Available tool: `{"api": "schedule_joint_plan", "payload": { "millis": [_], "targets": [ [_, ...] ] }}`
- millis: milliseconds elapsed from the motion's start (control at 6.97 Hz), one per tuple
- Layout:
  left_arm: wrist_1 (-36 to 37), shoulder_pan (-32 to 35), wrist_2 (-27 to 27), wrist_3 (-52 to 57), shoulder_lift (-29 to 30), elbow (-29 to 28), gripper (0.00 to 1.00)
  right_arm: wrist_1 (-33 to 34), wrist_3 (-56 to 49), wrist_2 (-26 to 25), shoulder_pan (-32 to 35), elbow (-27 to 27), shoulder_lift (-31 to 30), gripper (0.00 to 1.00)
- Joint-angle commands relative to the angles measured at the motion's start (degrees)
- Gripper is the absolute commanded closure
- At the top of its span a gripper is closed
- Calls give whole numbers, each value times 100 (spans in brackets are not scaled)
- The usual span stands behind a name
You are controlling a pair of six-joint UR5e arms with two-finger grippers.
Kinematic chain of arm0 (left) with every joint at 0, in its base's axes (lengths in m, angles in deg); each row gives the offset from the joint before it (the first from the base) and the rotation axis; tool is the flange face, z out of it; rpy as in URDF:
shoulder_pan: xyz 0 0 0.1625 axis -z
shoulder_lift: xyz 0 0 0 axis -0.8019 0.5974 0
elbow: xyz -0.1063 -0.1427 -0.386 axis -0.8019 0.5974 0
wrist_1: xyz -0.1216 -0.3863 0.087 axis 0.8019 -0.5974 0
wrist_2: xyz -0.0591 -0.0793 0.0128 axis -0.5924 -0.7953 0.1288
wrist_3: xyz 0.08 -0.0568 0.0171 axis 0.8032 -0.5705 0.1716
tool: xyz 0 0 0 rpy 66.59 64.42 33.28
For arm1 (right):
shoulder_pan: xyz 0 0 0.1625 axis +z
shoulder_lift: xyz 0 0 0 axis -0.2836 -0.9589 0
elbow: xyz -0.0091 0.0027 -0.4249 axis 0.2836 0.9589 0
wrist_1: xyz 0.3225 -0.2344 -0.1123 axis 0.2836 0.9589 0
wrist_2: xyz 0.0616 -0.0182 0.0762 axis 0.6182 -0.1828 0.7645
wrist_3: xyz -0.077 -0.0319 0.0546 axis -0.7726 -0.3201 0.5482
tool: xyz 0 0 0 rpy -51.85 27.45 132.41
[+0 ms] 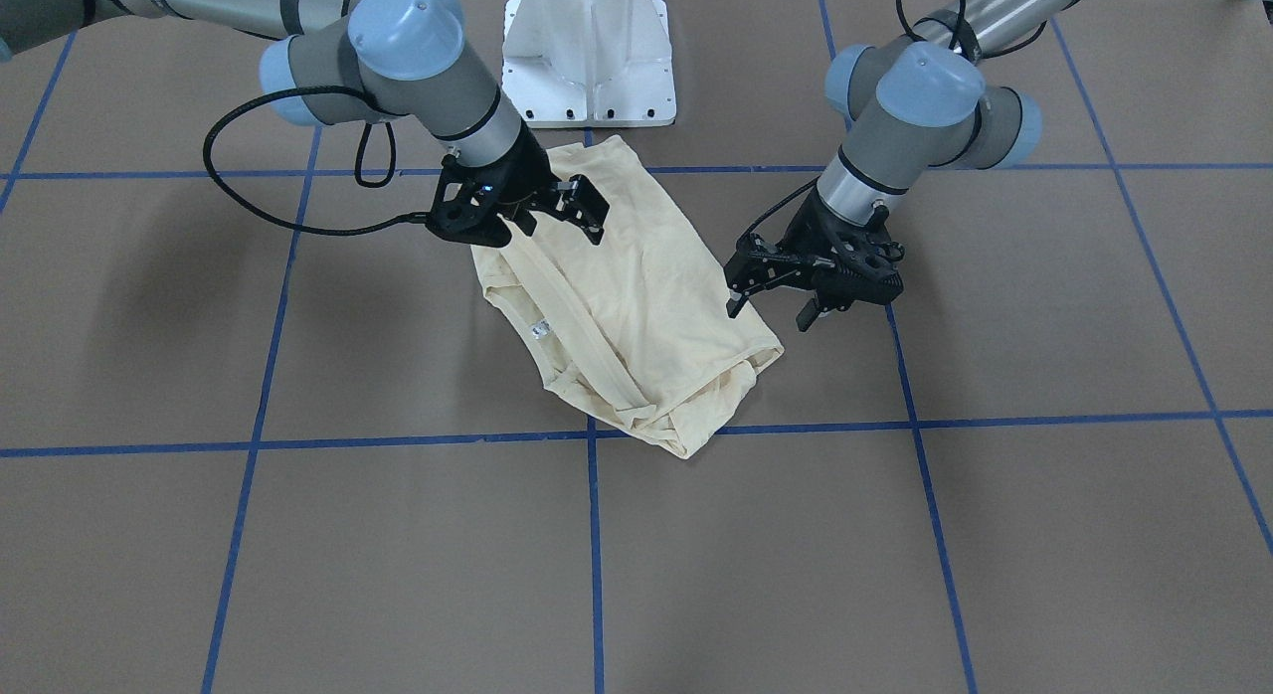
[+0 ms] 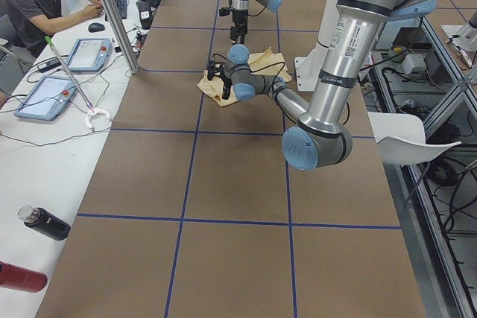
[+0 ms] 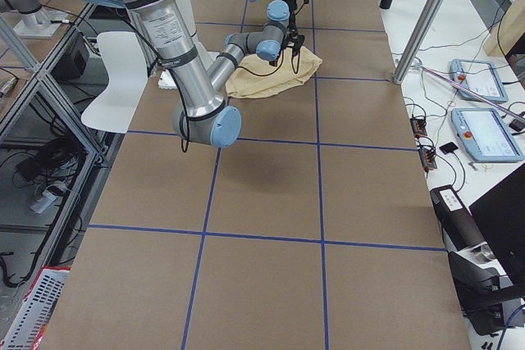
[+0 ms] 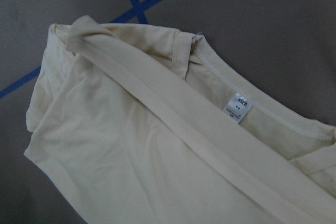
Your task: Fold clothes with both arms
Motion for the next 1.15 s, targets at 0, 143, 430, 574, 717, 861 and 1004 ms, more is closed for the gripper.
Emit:
{"api": "schedule_joint_plan", "payload": {
  "millis": [0,143,430,574,717,861,1004],
  "targets": [
    [-33,-54,2,-9,237,-398,1,0,-57,-14,101,7,5,0],
    [-33,-54,132,9,335,-591,1,0,-66,-14,153,7,5,0],
    [-33,-37,204,53,353,-611,2,18,-75,-31,215,16,5,0],
    [-33,-19,308,53,362,-646,2,18,-75,-31,224,16,5,0],
    [-120,-36,544,53,379,-733,2,9,-75,-40,224,16,14,0],
    [-260,-54,616,279,675,-1021,2,9,-144,-40,242,16,14,0],
    [-296,-54,617,890,722,-1067,2,18,-206,-40,242,16,14,0]
  ]
}}
